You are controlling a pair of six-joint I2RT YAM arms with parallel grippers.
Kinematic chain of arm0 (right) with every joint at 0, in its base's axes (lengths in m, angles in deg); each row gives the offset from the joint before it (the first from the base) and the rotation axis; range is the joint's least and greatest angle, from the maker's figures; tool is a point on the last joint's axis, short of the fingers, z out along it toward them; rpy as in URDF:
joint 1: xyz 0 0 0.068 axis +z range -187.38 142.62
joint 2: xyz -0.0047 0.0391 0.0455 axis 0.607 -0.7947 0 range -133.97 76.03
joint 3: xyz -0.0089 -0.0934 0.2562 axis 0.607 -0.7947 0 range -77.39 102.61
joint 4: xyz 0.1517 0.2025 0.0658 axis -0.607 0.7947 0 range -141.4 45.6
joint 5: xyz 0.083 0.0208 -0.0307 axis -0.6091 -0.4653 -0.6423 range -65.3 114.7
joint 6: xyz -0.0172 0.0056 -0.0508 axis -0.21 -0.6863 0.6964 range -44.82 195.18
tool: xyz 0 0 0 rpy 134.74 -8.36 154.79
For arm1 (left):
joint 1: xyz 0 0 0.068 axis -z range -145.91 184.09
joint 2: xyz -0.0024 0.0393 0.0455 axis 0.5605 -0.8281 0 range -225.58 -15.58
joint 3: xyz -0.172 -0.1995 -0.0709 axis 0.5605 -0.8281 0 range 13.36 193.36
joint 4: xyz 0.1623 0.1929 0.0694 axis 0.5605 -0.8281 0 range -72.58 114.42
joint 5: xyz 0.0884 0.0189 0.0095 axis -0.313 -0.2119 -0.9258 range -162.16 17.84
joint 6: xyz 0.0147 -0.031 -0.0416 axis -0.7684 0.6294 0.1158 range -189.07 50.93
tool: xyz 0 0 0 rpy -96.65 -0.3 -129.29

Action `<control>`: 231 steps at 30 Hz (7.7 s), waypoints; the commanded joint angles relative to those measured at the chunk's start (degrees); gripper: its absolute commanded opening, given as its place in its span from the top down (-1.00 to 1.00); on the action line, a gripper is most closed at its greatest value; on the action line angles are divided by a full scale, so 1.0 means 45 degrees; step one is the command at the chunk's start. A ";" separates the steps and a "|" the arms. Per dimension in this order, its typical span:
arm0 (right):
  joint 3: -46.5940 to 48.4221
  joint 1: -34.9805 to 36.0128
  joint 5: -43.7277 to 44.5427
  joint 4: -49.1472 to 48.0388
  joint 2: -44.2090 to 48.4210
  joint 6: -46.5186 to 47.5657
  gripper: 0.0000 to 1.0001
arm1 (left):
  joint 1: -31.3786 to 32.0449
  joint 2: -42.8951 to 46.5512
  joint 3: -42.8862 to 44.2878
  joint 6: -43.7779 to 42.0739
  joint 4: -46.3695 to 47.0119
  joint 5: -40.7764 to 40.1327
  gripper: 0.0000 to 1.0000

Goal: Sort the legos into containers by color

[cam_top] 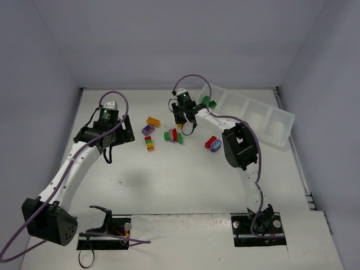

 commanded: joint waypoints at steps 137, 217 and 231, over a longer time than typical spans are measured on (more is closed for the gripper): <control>-0.6806 -0.2403 -0.0771 -0.1322 1.0006 -0.2963 1.00 | 0.3483 -0.3472 0.1353 -0.7464 0.9087 0.2934 -0.67; -0.7277 -0.4771 -0.2530 -0.0167 1.1023 -0.2475 -0.22 | 0.0689 -0.9473 0.5758 -0.8724 0.6108 0.4837 0.59; -0.4015 -0.2916 -0.7708 -0.0206 0.8035 -0.2904 -0.19 | 0.2446 -0.4510 0.2313 -1.0230 0.8676 0.8551 0.57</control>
